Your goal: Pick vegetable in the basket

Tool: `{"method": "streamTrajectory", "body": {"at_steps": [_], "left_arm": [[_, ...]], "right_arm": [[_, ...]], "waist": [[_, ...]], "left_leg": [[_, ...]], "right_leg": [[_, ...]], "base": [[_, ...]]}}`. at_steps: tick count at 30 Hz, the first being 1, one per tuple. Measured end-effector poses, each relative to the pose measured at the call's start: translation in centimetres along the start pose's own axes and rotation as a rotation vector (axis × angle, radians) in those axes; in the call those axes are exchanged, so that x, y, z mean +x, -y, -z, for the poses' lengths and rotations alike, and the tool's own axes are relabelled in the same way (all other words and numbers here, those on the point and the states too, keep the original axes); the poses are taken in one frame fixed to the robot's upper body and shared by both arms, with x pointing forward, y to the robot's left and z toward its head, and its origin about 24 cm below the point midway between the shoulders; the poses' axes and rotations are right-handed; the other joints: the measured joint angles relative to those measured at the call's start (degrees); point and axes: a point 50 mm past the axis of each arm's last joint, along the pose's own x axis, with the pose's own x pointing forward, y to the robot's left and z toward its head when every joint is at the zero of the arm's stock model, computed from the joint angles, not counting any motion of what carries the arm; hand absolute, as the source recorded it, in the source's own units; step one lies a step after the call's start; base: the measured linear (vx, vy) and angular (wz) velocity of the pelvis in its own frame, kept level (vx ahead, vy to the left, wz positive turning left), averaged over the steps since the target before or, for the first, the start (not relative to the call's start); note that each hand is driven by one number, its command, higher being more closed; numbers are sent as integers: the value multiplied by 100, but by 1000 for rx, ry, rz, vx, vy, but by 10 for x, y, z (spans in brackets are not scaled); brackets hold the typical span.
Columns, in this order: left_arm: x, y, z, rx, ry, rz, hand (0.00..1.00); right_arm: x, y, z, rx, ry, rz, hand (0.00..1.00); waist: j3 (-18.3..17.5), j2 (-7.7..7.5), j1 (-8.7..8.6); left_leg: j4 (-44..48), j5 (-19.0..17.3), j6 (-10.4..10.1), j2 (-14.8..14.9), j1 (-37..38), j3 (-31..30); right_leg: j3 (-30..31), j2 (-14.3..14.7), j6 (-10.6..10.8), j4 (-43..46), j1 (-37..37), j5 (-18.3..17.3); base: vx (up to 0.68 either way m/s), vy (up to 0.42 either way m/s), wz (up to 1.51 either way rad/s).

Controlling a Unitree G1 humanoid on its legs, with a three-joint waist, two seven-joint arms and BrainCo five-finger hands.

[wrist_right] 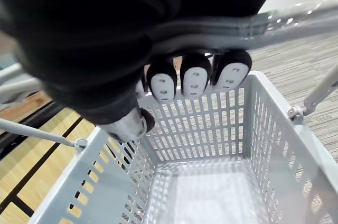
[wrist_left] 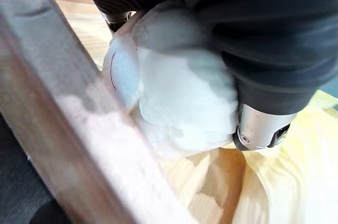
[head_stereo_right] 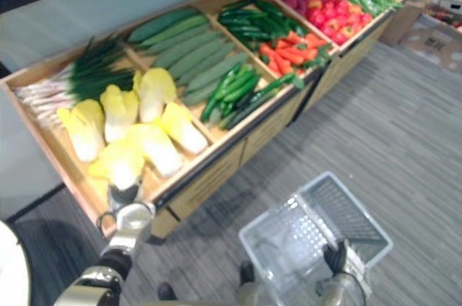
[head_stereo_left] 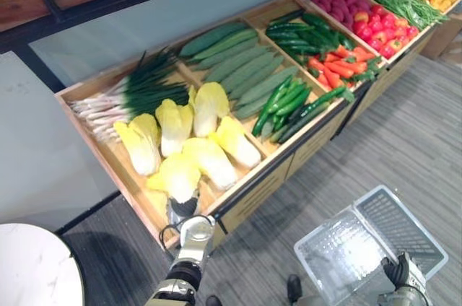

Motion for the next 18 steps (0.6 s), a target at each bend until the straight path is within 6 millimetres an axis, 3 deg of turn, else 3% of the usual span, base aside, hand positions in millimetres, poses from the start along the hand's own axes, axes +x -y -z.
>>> {"method": "streamTrajectory", "body": {"at_steps": [12,18], "left_arm": [[-24,12,-28,-92,149,146,100],[-23,1,-48,-107,251,102,100]], "right_arm": [[3,7,10,0,-63,5,100],[4,7,11,15,-78,8,100]], "waist": [[-93,182,144],[-99,179,189]], "left_leg": [[-33,92,108,-57,-103,-297],[-34,135,133,-58,-141,-422]], "right_leg": [[-264,-68,30,102,10,-38],[-372,-74,27,152,20,-46]], "base": [[-21,-2,12],[-14,-2,10]]}}
